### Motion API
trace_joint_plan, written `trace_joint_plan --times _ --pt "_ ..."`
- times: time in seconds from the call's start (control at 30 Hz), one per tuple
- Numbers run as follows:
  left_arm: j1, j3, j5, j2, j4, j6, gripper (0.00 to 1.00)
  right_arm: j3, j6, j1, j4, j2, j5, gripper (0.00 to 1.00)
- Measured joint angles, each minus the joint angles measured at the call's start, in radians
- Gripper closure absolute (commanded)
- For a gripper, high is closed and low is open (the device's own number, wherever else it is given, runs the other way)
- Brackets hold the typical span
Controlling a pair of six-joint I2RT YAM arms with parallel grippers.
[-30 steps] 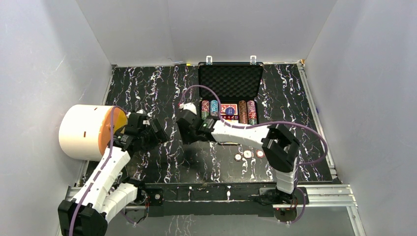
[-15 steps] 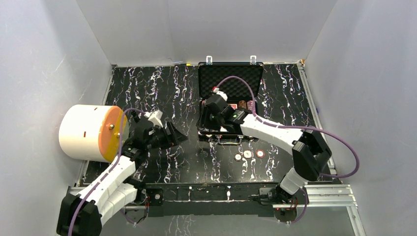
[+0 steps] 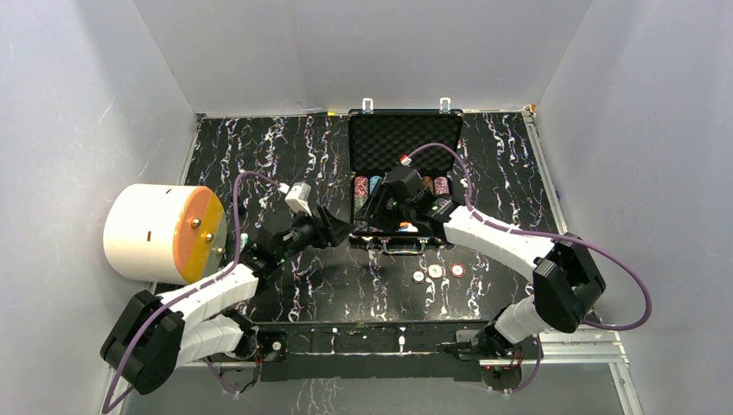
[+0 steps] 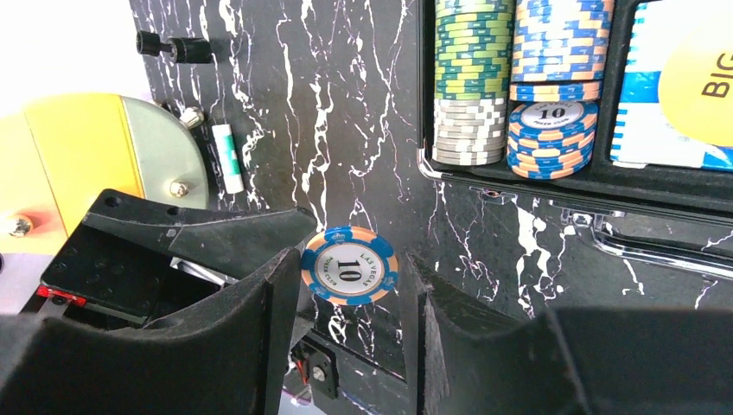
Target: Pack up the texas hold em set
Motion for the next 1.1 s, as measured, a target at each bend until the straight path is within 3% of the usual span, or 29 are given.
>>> trace_joint_plan --times 0.27,0.8,0.87,1.0,1.1 --pt "-0.022 0.003 0.001 0.042 0.111 -0.002 0.45 -0.009 0.041 -0.009 0.026 -0.006 -0.042 0.48" --pt "-0.034 0.043 -0.002 0.117 0.158 -0.033 0.86 -0.034 0.080 -0.021 0.072 -0.005 -0.077 0.48" --pt "-0.034 0.047 -0.002 0.123 0.158 -0.033 1.00 -0.035 0.086 -0.023 0.073 -0.003 -0.079 0.43" --pt "-0.035 0.054 -0.004 0.124 0.147 0.000 1.00 -0.035 0.072 -0.031 0.076 -0.002 -0.078 0.25" --pt "-0.035 0.099 0.002 0.124 0.081 0.089 1.00 -0.035 0.006 -0.055 0.070 -0.005 -0.078 0.19"
